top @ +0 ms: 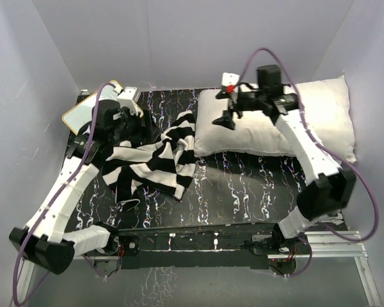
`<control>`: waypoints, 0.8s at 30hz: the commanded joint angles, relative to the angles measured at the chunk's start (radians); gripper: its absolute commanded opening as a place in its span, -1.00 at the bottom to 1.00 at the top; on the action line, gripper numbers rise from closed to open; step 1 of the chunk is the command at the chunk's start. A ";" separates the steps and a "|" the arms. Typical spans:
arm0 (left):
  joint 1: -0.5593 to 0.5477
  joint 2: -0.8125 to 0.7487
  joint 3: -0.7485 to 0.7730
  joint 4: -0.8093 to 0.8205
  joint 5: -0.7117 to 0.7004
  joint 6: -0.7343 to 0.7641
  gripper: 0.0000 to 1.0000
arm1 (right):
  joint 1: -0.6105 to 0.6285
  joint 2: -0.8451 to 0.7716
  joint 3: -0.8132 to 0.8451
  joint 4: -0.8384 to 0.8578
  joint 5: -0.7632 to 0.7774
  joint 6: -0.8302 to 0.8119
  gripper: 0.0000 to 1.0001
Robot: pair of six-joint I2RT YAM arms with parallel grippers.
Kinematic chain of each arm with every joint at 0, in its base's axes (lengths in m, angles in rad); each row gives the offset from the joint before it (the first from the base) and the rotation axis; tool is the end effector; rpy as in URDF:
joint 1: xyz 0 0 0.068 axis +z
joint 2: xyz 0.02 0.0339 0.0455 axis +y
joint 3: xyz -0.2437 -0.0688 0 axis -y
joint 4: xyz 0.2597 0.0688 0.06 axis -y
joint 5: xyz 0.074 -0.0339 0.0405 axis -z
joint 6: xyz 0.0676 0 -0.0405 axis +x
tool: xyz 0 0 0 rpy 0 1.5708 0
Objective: Put the pillow into the pillowcase
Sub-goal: Adjust the pillow at the center of the board.
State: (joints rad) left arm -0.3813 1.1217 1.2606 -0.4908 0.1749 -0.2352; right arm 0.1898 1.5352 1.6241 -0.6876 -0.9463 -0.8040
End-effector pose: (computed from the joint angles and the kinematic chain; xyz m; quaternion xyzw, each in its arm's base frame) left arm 0.2695 -0.1207 0.3800 0.1095 0.8110 -0.2412 0.5216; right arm 0.3417 0.1215 0.3759 -0.5623 0.5904 0.2584 0.5182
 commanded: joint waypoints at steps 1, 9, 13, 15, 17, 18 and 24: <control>0.002 0.185 0.060 -0.012 0.029 0.005 0.42 | 0.124 0.190 0.100 0.120 0.211 -0.003 0.98; 0.018 0.599 0.274 -0.066 -0.059 0.031 0.56 | 0.184 0.495 0.190 0.115 0.772 -0.042 0.95; 0.032 0.673 0.242 -0.051 -0.034 0.046 0.52 | 0.182 0.475 0.055 0.182 0.819 -0.004 0.37; 0.041 0.691 0.225 -0.046 0.000 0.046 0.25 | 0.180 0.456 0.025 0.193 0.785 0.050 -0.30; 0.049 0.693 0.209 -0.042 0.036 0.042 -0.31 | 0.180 0.428 0.002 0.194 0.741 0.070 -0.68; 0.053 0.691 0.202 -0.039 0.053 0.041 -0.57 | 0.178 0.407 -0.005 0.193 0.719 0.076 -0.82; 0.094 0.578 0.167 0.038 0.116 0.011 -1.00 | 0.097 0.256 0.080 0.066 0.446 0.074 -0.84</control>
State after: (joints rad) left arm -0.3164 1.8469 1.4467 -0.5068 0.2310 -0.2043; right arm 0.3740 1.9385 1.6382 -0.5163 -0.3359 -0.7574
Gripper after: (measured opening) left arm 0.008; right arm 0.141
